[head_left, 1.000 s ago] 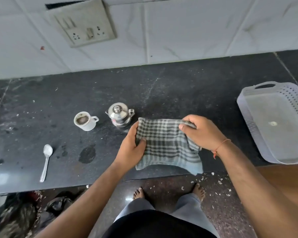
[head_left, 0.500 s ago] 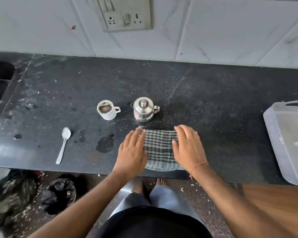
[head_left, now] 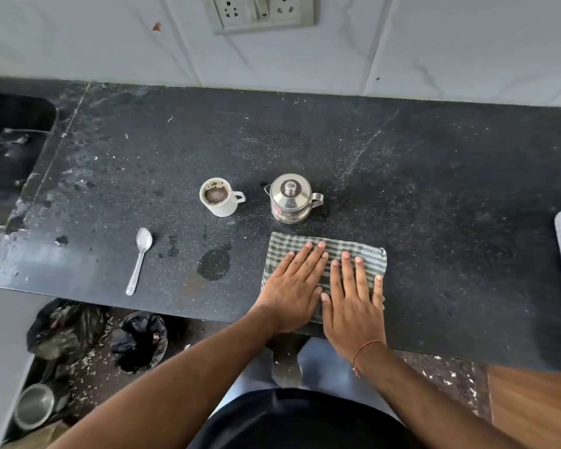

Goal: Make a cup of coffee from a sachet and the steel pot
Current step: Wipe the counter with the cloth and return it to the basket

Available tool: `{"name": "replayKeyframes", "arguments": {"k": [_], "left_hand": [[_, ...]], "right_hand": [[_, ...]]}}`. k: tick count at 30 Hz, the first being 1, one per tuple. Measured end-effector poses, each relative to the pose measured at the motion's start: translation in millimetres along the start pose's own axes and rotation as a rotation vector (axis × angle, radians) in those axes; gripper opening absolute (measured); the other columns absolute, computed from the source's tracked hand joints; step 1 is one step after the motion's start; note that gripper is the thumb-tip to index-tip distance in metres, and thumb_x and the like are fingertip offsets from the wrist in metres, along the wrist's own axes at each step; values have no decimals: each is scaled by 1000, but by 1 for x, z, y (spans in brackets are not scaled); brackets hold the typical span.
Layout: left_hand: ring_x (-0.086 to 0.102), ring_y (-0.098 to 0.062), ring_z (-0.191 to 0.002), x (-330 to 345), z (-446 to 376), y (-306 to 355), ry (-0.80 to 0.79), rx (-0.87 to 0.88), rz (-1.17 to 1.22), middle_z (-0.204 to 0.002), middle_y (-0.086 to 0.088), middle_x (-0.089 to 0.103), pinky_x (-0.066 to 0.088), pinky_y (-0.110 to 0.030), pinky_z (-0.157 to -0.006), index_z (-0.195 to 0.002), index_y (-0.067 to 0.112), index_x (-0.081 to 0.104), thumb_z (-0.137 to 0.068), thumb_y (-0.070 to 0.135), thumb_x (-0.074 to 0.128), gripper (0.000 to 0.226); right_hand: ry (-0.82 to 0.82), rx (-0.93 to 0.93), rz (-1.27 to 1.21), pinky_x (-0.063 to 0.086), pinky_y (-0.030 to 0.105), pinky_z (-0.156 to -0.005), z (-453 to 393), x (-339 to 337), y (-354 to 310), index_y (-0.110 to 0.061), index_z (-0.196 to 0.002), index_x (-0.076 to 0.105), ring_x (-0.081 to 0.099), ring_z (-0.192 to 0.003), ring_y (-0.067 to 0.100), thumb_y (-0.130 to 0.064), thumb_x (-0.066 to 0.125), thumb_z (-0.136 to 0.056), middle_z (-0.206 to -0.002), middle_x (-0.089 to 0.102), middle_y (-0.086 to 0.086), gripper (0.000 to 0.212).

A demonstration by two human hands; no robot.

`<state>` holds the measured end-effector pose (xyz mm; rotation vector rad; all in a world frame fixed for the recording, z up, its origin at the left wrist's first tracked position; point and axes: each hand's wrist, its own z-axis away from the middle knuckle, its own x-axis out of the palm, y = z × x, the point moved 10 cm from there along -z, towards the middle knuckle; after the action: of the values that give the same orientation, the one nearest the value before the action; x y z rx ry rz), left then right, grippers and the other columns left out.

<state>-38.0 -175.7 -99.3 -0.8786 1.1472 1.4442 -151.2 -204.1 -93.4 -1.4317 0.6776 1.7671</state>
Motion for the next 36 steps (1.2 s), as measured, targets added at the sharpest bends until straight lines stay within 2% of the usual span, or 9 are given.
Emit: {"name": "replayKeyframes", "arguments": {"k": [7,11,15,20,24,29,33,36], "left_hand": [[-15,-24,-168,-4,20,-39,14,-18,32,-182,-7,-11,-3,-47,-137,-175,12,4,-113,42,21,71],[-15,-24,-168,0,49,-88,14,-34,25,-183,-7,-10,2,-48,-137,-175,12,4,-113,43,20,71],[-16,-26,-168,-5,77,-156,12,-96,38,-182,-7,-14,6,-50,-137,-175,12,2,-113,47,18,73],[-22,-28,-167,-3,117,-228,-19,-220,22,-180,-9,-21,-5,-47,-137,-174,12,-2,-112,52,22,78],[-24,-31,-166,10,147,-234,-41,-252,54,-180,-11,-23,0,-53,-137,-173,13,-7,-112,50,21,77],[-17,-36,-167,27,185,-194,-32,-193,66,-181,-16,-16,6,-57,-136,-172,8,-4,-112,51,24,78],[-23,-34,-166,23,175,-190,-41,-182,82,-179,-14,-24,0,-54,-136,-172,10,-8,-112,53,20,79],[-32,-30,-163,11,160,-219,-43,-267,91,-177,-10,-32,-8,-50,-136,-171,12,-17,-112,51,13,77]], "right_hand": [[4,-66,37,10,67,-128,-18,-3,-41,-14,-171,15,-3,-166,35,-46,25,-109,-179,-1,14,70],[8,-79,-5,11,68,-128,-25,-1,-96,-14,-170,20,-1,-166,35,-46,32,-108,-179,1,14,71],[3,-132,-21,9,67,-128,-44,-2,-163,-16,-171,18,-5,-166,34,-47,32,-108,-180,-2,12,71],[-25,-187,-32,7,66,-128,-60,-1,-239,-18,-172,11,-11,-165,33,-47,28,-108,-180,-8,10,72],[-22,-254,-57,11,63,-129,-39,5,-267,-19,-172,10,-9,-166,28,-44,27,-111,-180,-9,6,68],[-71,-352,8,18,61,-130,2,17,-253,-19,-171,13,-6,-166,24,-47,33,-109,-180,-5,2,71],[-87,-304,46,16,60,-131,-3,14,-239,-19,-172,10,-6,-166,23,-48,31,-110,-180,-8,1,72],[-70,-265,35,9,60,-131,-30,8,-255,-19,-172,6,-9,-166,23,-48,25,-110,-180,-10,1,70]]}}
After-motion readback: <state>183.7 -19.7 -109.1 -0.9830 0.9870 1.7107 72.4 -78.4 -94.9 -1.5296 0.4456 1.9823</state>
